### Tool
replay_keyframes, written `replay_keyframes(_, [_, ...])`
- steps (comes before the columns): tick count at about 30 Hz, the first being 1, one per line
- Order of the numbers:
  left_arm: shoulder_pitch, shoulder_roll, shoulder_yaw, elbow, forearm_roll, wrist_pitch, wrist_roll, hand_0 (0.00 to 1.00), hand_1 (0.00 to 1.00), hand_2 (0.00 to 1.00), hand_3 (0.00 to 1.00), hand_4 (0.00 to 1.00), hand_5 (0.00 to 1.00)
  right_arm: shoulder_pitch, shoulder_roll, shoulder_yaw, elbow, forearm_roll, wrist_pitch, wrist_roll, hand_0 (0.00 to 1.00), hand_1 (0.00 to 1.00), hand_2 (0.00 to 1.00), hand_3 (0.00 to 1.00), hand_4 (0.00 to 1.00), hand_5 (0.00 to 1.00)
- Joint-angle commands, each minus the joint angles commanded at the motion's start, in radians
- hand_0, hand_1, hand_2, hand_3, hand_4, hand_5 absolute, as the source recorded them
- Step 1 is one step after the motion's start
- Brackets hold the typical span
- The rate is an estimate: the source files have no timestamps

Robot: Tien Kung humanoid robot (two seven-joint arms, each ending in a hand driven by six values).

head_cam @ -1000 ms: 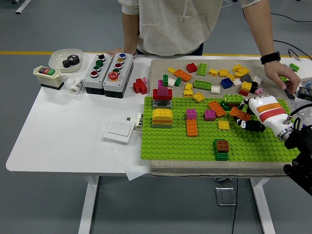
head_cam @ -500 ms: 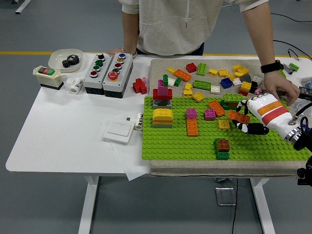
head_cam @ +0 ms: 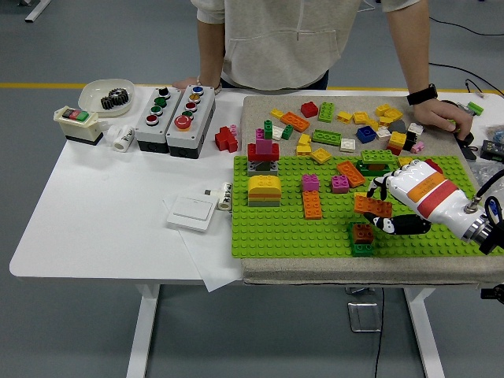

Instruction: Pick up the brick,pile it on top of brick,press brick,pick up the brick,pile it on top of brick,press brick

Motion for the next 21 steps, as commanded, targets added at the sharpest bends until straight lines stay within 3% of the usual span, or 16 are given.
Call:
replay_keyframes(6, [0.001, 0.0, -0.001, 0.0, 0.001, 0.0, 0.001, 0.779, 0.753, 0.751, 0.594, 0.656, 0.674, 0.01, -0.013, -0.029, 0.018, 0.01, 0.002, 0.017, 0.17, 0.325, 0.425, 0.5, 0.667, 0.468])
replay_keyframes(21, [0.001, -0.002, -0.004, 0.0, 0.006, 0.0, 0.005, 0.777, 0.753, 0.75, 0.594, 0.657, 0.674, 0.019, 0.007, -0.061, -0.031, -0.02, -0.006, 0.056, 0.172, 0.326, 0.426, 0.503, 0.684, 0.468])
